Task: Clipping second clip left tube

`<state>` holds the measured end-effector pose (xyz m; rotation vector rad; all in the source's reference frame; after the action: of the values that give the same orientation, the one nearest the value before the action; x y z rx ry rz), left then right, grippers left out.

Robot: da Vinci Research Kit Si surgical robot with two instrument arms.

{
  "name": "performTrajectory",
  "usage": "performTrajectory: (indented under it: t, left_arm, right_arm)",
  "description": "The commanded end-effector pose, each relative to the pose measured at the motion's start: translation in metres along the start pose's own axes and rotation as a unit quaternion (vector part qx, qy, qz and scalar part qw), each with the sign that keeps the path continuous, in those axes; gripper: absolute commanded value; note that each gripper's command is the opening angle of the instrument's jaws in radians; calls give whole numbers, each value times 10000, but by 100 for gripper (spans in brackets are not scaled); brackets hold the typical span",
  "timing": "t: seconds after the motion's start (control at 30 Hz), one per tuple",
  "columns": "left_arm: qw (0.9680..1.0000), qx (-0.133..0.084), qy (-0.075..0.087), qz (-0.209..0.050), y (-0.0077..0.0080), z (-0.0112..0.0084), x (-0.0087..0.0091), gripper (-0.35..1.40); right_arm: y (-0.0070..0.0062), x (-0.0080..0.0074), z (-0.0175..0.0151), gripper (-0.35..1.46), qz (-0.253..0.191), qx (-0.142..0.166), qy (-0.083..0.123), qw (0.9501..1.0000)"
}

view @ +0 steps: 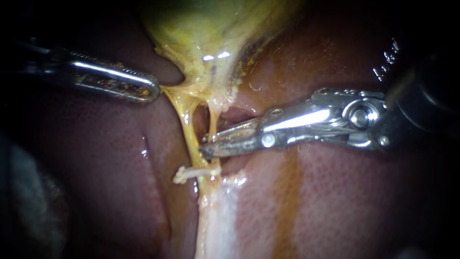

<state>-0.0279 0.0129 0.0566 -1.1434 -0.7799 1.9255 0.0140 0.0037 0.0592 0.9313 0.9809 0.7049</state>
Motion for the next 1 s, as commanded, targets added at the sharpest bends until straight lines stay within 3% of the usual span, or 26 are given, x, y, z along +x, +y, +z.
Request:
performTrajectory:
  t: [0.03,0.2,0.33,0.57,1.0]
  left_arm:
    - [10000,-3,0,-1,0,0,0,-35]
    - [10000,-3,0,-1,0,0,0,-35]
    - [10000,-3,-1,-1,0,0,0,-35]
    - [10000,-4,-1,0,0,-1,0,-35]
    - [10000,-7,-3,1,-1,-2,-1,-35]
  right_arm:
    - [0,0,0,-6,-1,1,-1,10000]
    - [-2,0,1,27,-1,69,77,9999]
    - [-3,0,4,44,-325,176,225,9991]
    - [-2,-1,5,50,-798,51,358,9962]
    - [0,-16,-20,50,-1144,44,368,9927]
